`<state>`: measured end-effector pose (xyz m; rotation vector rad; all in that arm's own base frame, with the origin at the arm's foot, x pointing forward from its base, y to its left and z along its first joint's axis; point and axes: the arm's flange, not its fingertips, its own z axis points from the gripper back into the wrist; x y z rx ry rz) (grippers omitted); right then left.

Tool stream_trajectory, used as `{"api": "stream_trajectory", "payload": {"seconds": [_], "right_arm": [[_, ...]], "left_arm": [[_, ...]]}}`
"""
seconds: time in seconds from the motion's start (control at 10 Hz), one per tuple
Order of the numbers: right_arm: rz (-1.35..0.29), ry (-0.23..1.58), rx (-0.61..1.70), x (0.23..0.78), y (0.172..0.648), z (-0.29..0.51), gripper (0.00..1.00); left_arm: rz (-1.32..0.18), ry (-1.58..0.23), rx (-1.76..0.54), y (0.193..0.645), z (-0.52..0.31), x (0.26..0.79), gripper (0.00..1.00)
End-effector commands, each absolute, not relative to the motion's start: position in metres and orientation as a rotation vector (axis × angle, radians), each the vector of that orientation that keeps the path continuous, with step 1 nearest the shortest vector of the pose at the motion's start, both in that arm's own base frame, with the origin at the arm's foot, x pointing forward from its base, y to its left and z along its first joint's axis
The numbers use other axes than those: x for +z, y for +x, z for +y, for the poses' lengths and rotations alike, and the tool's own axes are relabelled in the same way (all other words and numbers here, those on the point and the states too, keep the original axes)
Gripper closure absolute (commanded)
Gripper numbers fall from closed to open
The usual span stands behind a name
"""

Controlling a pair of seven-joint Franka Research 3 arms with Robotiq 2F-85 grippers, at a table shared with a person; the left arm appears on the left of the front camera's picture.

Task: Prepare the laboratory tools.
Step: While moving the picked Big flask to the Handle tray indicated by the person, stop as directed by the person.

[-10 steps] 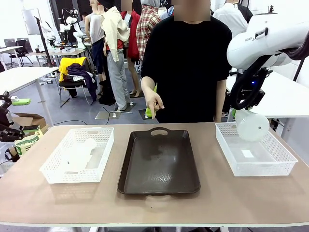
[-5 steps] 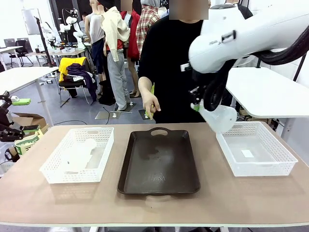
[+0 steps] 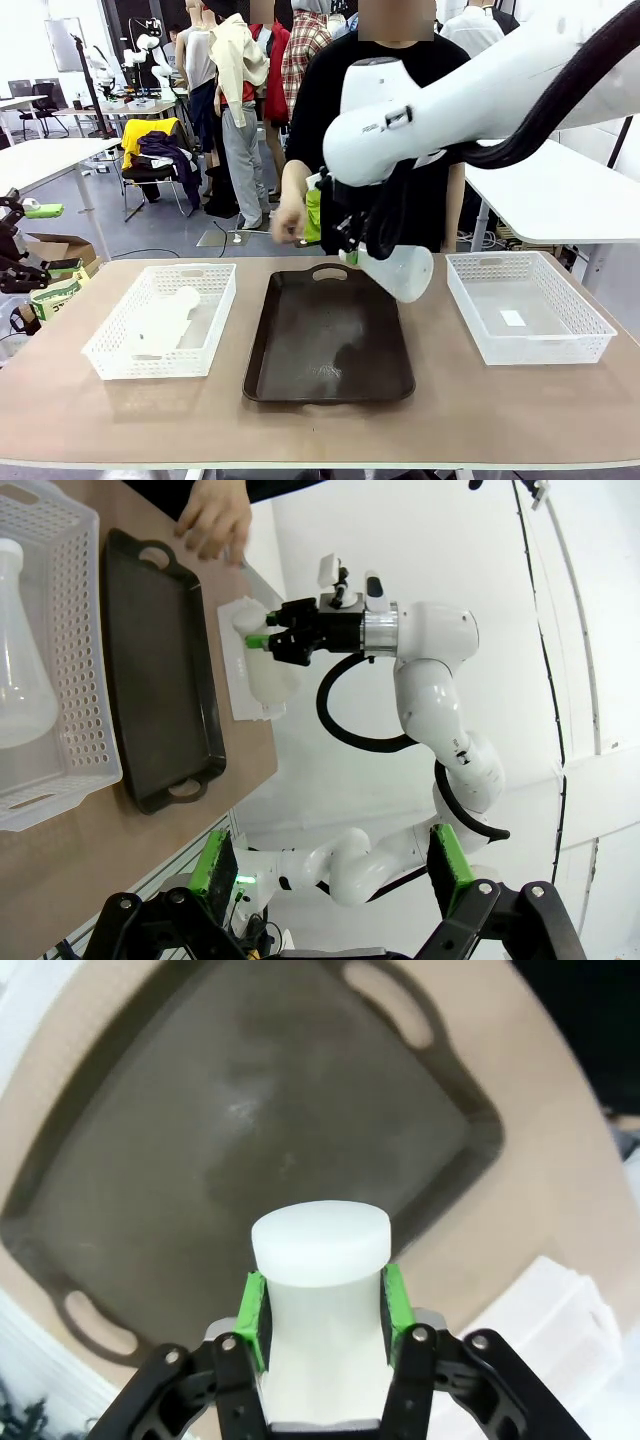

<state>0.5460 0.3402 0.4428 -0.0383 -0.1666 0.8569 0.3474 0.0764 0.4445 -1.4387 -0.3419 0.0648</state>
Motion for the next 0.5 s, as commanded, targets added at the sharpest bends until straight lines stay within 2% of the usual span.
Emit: {"api": "stream_trajectory", "payload": {"seconds": [0.0, 0.4], "right_arm": [[-0.135, -0.095, 0.91, 0.438, 0.551, 0.356, 1.0], [-0.105, -0.084, 0.933, 0.413, 0.545, 0.371, 1.0]], "left_arm": [[-0.343, -1.442, 0.052, 0.345, 0.078, 0.445, 0.0], [-0.343, -1.442, 0.052, 0.345, 0.078, 0.445, 0.0]]}}
